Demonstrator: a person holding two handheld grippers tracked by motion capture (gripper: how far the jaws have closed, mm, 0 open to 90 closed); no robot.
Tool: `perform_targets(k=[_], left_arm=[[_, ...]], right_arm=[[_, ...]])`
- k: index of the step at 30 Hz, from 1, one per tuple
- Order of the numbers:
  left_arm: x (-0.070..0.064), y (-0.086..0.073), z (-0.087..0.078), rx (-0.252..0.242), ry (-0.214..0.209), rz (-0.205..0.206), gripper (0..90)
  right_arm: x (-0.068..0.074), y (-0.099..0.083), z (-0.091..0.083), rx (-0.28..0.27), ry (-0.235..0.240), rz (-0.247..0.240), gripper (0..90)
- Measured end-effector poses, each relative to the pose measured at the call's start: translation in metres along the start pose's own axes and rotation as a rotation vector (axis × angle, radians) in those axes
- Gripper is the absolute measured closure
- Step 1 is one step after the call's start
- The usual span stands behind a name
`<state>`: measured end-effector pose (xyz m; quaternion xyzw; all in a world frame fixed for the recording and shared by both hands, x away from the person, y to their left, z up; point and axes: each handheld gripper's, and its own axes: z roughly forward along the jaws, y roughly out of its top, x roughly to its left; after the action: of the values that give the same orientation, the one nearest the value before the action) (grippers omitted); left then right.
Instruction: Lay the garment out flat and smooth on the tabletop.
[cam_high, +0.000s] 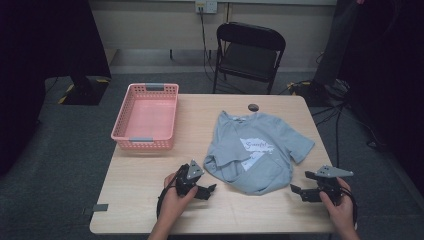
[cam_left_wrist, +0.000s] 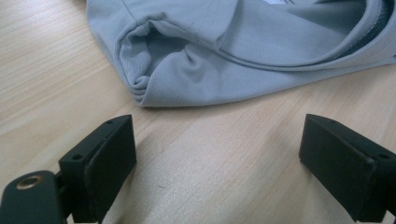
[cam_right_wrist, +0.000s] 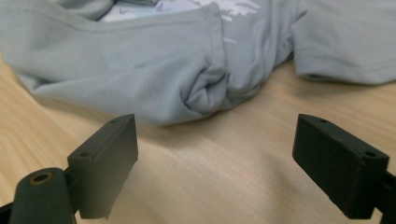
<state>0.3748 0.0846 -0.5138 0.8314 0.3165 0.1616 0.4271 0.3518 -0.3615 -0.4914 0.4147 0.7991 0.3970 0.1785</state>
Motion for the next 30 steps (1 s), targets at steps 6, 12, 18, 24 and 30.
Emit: perform_targets(k=[6,12,18,24,30], left_arm=[[0.0,0.0,0.0,0.0,0.0,0.0,10.4],[-0.0001,0.0,0.0,0.0,0.0,0.0,10.4],[-0.0001,0.0,-0.0001,0.0,0.001,0.001,10.4],[-0.0001,0.0,-0.0001,0.001,0.0,0.0,10.4],[0.0001,-0.0002,-0.0005,0.007,0.016,-0.001,8.7]], right_arm=[[0.0,-0.0066,0.0019,0.032,-0.002,-0.011,13.2],[0.002,-0.01,0.0042,0.07,-0.019,-0.053,11.9],[0.003,-0.01,0.0049,0.075,-0.011,-0.066,10.8],[0.003,-0.01,0.005,0.077,-0.01,-0.066,10.4],[0.003,-0.0099,0.005,0.077,-0.01,-0.066,10.5]])
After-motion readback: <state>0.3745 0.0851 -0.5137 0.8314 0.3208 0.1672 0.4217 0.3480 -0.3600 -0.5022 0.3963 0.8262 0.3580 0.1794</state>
